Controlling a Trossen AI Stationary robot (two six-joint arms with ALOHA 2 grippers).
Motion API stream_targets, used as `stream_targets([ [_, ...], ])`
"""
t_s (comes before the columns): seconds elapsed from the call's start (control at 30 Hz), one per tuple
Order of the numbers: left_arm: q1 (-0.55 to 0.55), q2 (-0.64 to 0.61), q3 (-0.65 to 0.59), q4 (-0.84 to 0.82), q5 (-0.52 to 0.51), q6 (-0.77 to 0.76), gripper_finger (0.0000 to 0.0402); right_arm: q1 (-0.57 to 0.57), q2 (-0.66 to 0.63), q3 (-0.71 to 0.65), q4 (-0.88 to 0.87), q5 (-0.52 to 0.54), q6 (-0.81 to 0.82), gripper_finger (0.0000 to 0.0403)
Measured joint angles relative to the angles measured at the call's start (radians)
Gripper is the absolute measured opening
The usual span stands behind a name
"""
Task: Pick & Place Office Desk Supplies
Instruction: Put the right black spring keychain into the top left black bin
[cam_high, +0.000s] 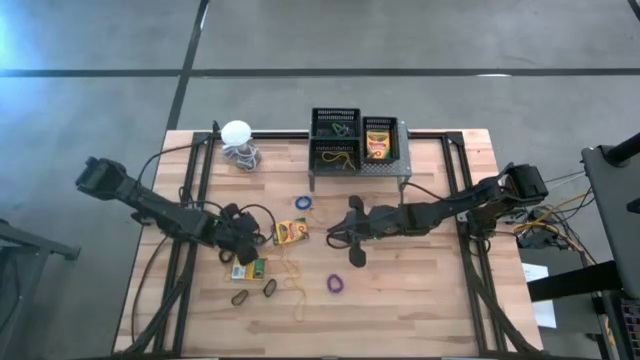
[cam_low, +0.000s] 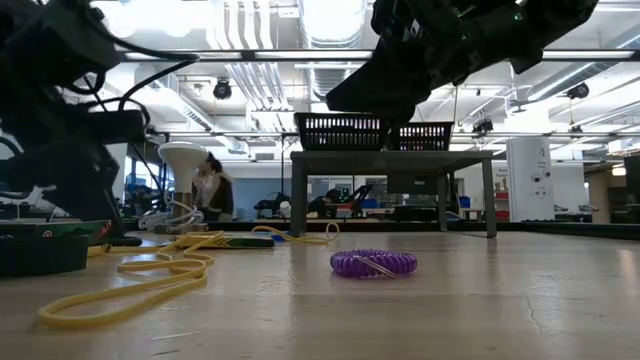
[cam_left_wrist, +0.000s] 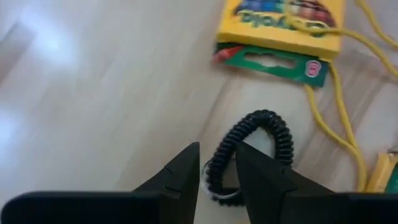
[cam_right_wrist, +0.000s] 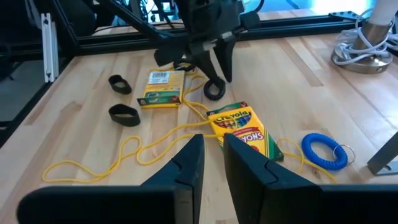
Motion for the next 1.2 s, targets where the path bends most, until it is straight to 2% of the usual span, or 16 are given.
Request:
stream_targets([
  [0.13, 0.0, -0.001, -0.09, 0.2, 0.008, 0.137, 0.0106, 0.0, 0.0, 0.0, 0.0, 0.0, 0.0, 0.0057],
  [0.23, 0.0, -0.002, -0.137, 0.315, 0.008, 0.173, 0.0105, 0.0, 0.0, 0.0, 0.0, -0.001, 0.0, 0.0057],
  [0.33, 0.0, -0.002, -0.156, 0.348, 0.009, 0.174, 0.0087, 0.002, -0.023, 0.0, -0.028, -0.004, 0.0, 0.0057],
  [0.5, -0.001, -0.002, -0.159, 0.362, 0.021, 0.203, 0.0017, 0.015, -0.13, 0.0, -0.143, -0.004, 0.0, 0.0057],
  [0.63, 0.0, 0.002, -0.129, 0.354, 0.031, 0.22, 0.0019, 0.04, -0.265, 0.001, -0.312, -0.001, 0.0, 0.0056],
  [0.8, 0.01, 0.002, 0.043, 0.315, -0.009, 0.356, 0.0022, 0.086, -0.426, 0.001, -0.483, 0.023, 0.0, 0.0056],
  [0.93, 0.057, 0.001, 0.251, 0.261, -0.051, 0.517, 0.0022, 0.12, -0.502, -0.007, -0.526, 0.166, 0.0, 0.0056],
  [1.07, 0.154, 0.022, 0.461, 0.25, -0.056, 0.681, 0.0022, 0.145, -0.54, -0.043, -0.54, 0.281, -0.001, 0.0056],
  [1.2, 0.297, 0.104, 0.686, 0.205, -0.047, 0.883, 0.0022, 0.152, -0.551, -0.106, -0.508, 0.387, 0.02, 0.0056],
])
